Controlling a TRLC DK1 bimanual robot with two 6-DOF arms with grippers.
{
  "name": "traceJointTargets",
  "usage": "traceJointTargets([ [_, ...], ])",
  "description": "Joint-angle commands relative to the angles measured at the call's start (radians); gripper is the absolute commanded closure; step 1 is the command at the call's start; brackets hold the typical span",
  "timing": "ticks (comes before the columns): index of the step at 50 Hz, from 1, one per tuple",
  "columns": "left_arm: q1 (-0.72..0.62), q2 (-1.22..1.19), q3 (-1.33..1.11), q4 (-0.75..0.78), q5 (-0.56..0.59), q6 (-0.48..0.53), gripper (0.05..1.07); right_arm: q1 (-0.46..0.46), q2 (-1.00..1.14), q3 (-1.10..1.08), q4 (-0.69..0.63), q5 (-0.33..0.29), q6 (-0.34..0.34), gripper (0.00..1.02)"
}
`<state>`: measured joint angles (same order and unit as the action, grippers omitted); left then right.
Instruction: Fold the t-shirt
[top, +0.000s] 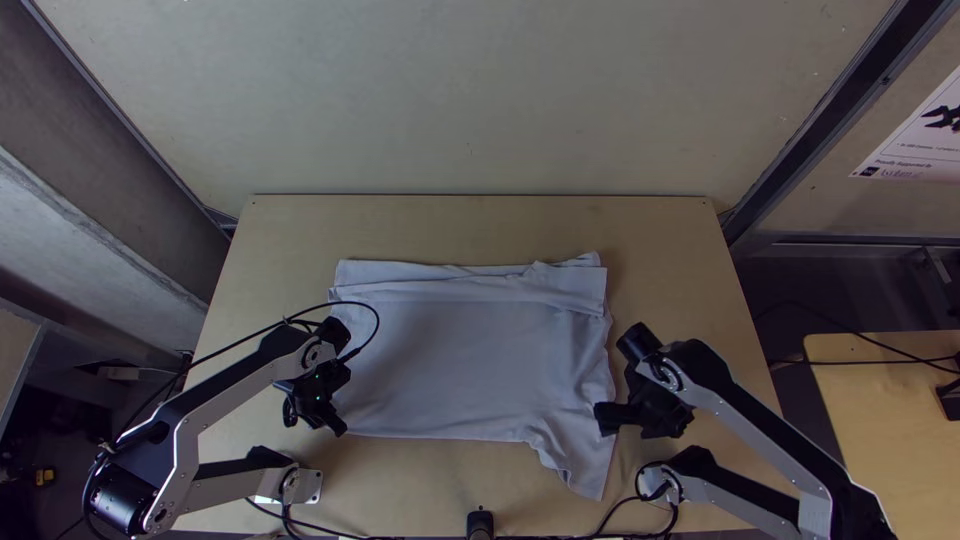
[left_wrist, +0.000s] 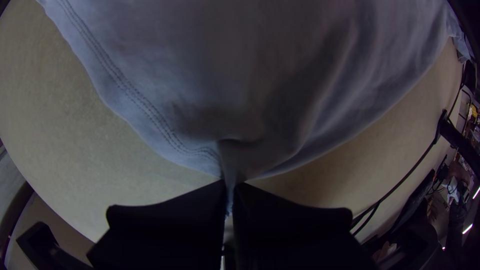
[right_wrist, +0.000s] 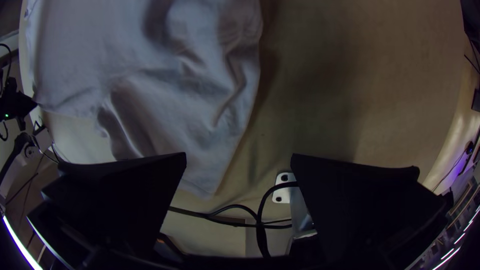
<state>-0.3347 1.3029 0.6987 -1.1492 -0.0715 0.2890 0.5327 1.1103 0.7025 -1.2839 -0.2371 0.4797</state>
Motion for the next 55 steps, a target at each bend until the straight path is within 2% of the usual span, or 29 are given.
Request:
traceJointTargets([
  [1, 0.002, -0.002, 0.008, 0.045, 0.018, 0.018, 1.04, 0.032, 0.062, -0.026, 0.001, -0.011, 0.022, 0.1],
  [17, 0.026, -0.028, 0.022, 0.031, 0.016, 0.033, 1.04, 0.076, 0.24, -0.057, 0.089, -0.019, 0.022, 0.1],
  [23, 0.033, -0.034, 0.027, 0.025, 0.016, 0.033, 1.04, 0.092, 0.284, -0.067, 0.121, -0.039, 0.022, 0.19],
  [25, 0.033, -0.036, 0.025, 0.025, 0.016, 0.033, 1.04, 0.104, 0.301, -0.067, 0.127, -0.042, 0.022, 0.27],
  [27, 0.034, -0.037, 0.024, 0.025, 0.016, 0.033, 1.04, 0.122, 0.318, -0.06, 0.129, -0.042, 0.02, 0.39],
  [33, 0.037, -0.042, 0.021, 0.023, 0.018, 0.033, 1.04, 0.153, 0.332, -0.046, 0.178, -0.025, -0.01, 1.0],
  [45, 0.049, -0.062, 0.028, 0.02, 0.018, 0.025, 1.04, 0.17, 0.33, 0.008, 0.153, -0.019, -0.001, 0.99],
  [55, 0.068, -0.096, 0.053, 0.005, 0.021, 0.021, 1.04, 0.082, 0.207, 0.061, 0.083, -0.018, -0.006, 0.99],
])
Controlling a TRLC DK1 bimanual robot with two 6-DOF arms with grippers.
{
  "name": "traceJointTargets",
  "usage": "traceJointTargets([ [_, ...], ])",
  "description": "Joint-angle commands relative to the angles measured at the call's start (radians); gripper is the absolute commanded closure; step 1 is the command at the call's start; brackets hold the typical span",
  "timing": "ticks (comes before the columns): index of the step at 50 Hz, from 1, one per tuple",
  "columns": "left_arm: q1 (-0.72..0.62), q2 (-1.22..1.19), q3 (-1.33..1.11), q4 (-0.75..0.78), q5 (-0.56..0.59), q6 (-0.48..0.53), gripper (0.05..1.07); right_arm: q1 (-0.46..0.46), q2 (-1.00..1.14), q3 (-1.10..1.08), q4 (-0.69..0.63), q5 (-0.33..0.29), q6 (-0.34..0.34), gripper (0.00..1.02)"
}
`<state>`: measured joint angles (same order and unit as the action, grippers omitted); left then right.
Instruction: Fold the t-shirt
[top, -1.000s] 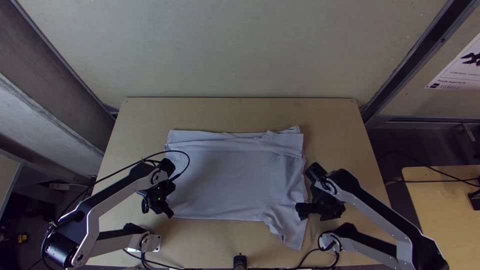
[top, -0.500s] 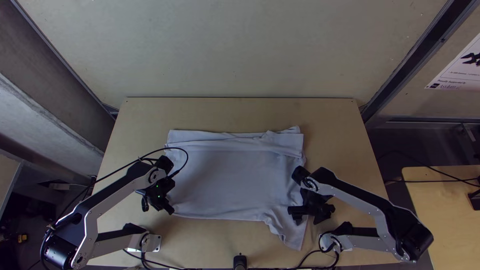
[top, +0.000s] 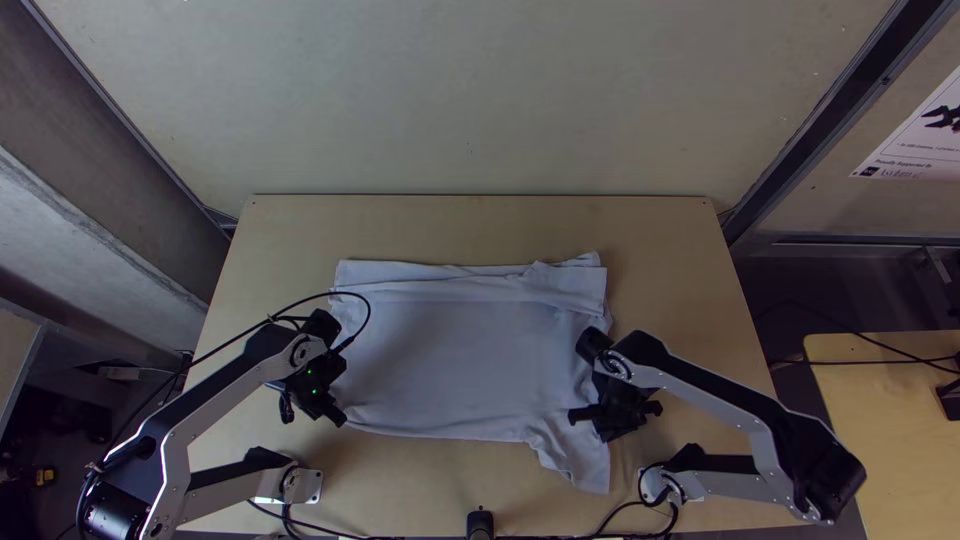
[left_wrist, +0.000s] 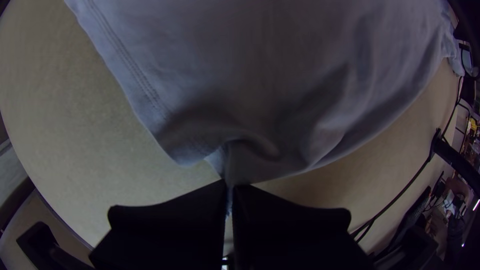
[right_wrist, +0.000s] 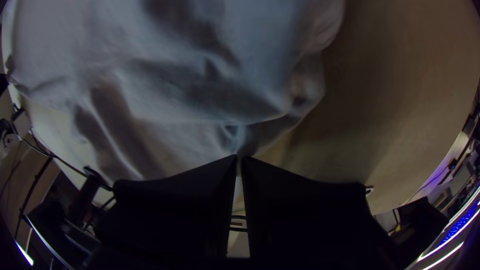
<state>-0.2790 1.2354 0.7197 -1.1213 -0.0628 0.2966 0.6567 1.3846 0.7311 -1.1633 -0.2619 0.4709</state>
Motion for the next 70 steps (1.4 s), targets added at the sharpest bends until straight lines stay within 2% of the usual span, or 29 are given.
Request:
traceJointTargets([
  [1, 0.017, -0.031, 0.038, -0.025, 0.014, 0.013, 1.04, -0.051, -0.081, 0.036, -0.045, 0.012, 0.002, 0.99],
  [4, 0.029, -0.048, 0.058, -0.028, 0.021, 0.012, 1.04, -0.097, -0.114, 0.048, -0.067, 0.024, -0.015, 0.99],
  [18, 0.152, -0.09, 0.116, -0.035, 0.024, 0.082, 1.04, -0.328, -0.17, 0.071, -0.145, 0.093, -0.179, 0.99],
  [36, 0.187, -0.067, 0.241, -0.02, 0.035, 0.084, 1.04, -0.351, -0.096, 0.292, -0.15, 0.125, -0.189, 0.99],
  [53, 0.231, 0.081, 0.4, 0.063, 0.035, 0.119, 1.04, -0.408, 0.128, 0.547, -0.151, 0.145, -0.229, 0.99],
  [70, 0.251, 0.28, 0.606, 0.066, 0.035, 0.139, 1.04, -0.45, 0.373, 0.795, -0.151, 0.148, -0.253, 0.99],
])
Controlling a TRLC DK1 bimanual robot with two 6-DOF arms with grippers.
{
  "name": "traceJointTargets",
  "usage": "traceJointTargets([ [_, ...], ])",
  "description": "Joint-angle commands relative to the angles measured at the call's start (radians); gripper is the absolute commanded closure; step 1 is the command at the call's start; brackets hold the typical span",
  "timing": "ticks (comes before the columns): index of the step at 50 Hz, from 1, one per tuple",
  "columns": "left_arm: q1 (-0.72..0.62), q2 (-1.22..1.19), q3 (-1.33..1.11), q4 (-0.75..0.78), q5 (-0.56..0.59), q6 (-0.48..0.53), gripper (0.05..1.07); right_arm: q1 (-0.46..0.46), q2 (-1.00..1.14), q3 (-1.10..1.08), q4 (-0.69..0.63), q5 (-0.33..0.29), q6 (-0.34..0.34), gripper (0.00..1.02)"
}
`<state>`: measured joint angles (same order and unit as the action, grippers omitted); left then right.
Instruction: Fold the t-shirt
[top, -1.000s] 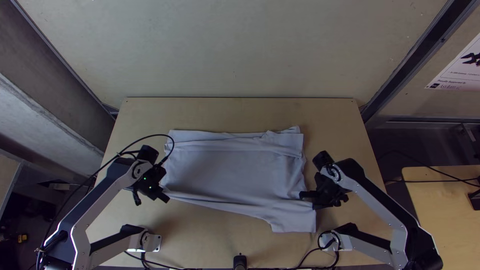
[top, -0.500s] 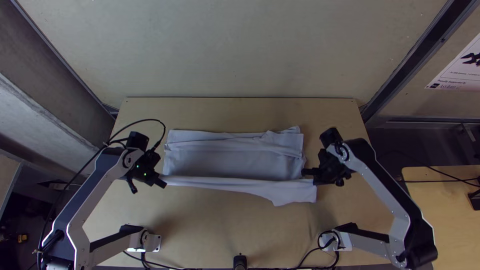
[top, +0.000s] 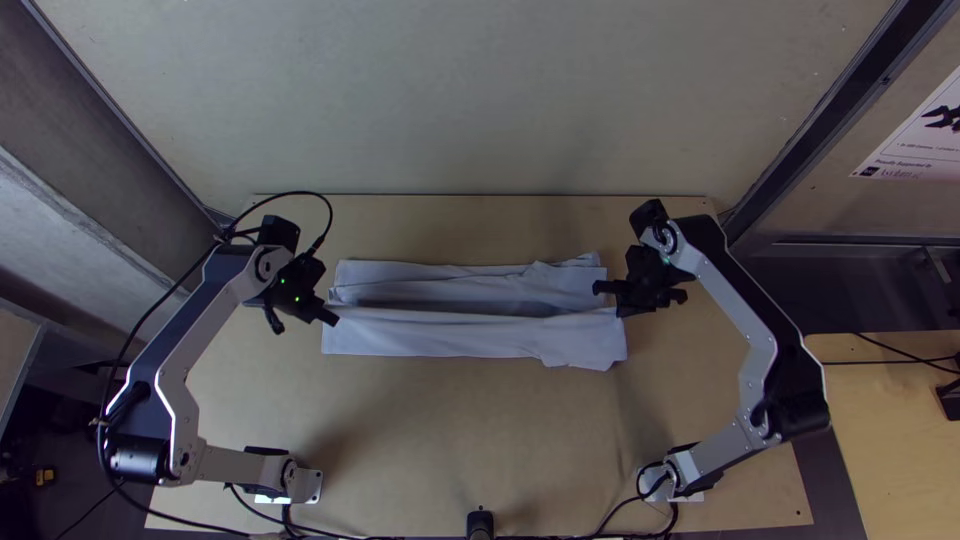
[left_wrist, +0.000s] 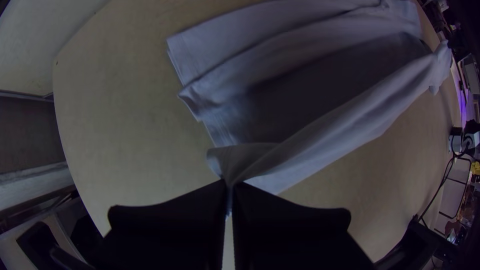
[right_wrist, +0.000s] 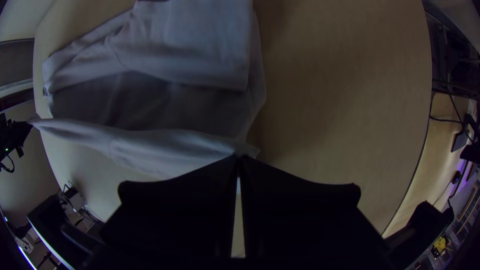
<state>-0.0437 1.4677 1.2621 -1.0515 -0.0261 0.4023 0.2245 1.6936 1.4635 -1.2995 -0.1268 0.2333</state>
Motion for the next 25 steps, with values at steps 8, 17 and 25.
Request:
traceJointTargets([
  [8, 0.034, 0.137, 0.149, -0.005, -0.003, 0.041, 1.04, -0.037, 0.167, 0.175, -0.015, 0.013, -0.017, 0.99],
  [17, 0.044, 0.22, 0.243, -0.005, -0.001, 0.044, 1.04, -0.048, 0.288, 0.304, -0.015, 0.016, -0.02, 0.99],
  [25, 0.042, 0.278, 0.281, -0.004, -0.001, 0.041, 1.04, -0.053, 0.394, 0.417, -0.017, 0.018, -0.02, 0.99],
])
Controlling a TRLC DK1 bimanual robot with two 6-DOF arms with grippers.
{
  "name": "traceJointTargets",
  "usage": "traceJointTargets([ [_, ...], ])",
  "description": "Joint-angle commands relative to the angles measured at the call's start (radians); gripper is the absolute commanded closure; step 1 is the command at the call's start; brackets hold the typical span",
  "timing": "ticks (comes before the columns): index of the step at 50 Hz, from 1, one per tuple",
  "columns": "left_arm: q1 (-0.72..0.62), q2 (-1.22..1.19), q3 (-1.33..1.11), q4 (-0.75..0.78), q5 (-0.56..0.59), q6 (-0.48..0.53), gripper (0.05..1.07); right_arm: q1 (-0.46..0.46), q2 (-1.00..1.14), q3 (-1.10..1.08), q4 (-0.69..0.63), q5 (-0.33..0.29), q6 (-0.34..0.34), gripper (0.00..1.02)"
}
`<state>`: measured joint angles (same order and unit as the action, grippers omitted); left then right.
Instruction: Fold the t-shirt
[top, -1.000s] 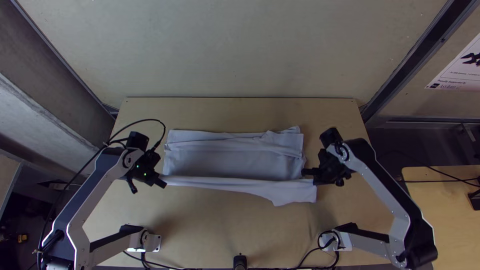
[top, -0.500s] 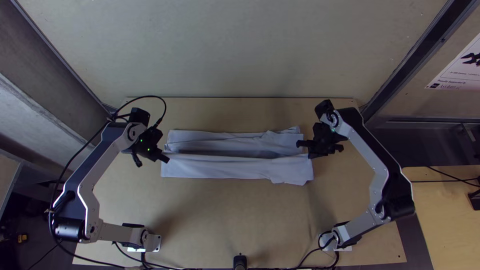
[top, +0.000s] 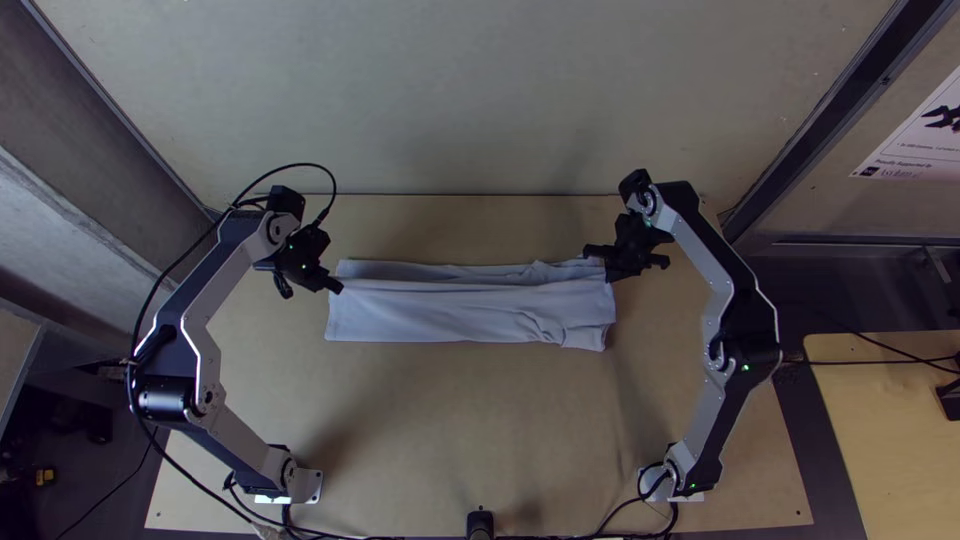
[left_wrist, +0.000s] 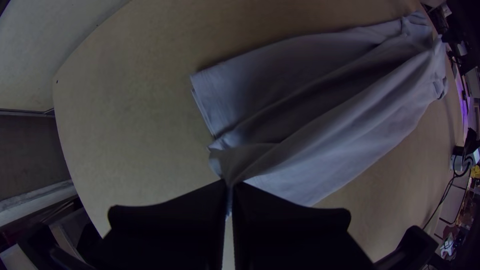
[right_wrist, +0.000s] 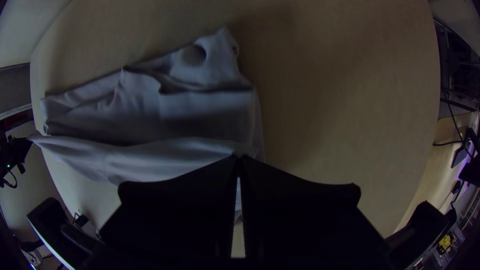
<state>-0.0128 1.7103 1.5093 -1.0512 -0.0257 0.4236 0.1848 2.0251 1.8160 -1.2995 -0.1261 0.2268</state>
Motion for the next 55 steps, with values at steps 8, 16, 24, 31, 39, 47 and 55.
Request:
traceJointTargets([
  [8, 0.007, 0.078, 0.037, 0.003, 0.0, 0.0, 1.04, -0.021, 0.149, 0.124, -0.021, 0.022, -0.012, 0.99],
  [16, 0.001, 0.075, -0.04, 0.149, 0.007, -0.039, 0.99, -0.021, 0.207, 0.129, -0.018, 0.034, -0.012, 0.99],
  [24, 0.002, 0.126, -0.043, 0.178, 0.007, -0.095, 0.12, -0.021, 0.245, 0.131, 0.008, 0.051, -0.015, 0.99],
  [31, 0.017, 0.149, -0.041, 0.198, 0.07, -0.12, 0.1, -0.039, 0.258, 0.163, 0.026, 0.083, -0.003, 0.78],
  [39, 0.08, 0.13, -0.023, 0.191, 0.198, -0.164, 0.1, -0.061, 0.188, 0.169, 0.026, 0.086, -0.02, 0.31],
  [47, 0.172, 0.098, -0.024, 0.163, 0.348, -0.177, 0.1, -0.064, 0.092, 0.166, 0.005, 0.22, -0.034, 0.14],
  [55, 0.28, 0.089, -0.043, 0.149, 0.491, -0.184, 0.1, -0.074, 0.017, 0.144, -0.08, 0.307, -0.034, 0.03],
])
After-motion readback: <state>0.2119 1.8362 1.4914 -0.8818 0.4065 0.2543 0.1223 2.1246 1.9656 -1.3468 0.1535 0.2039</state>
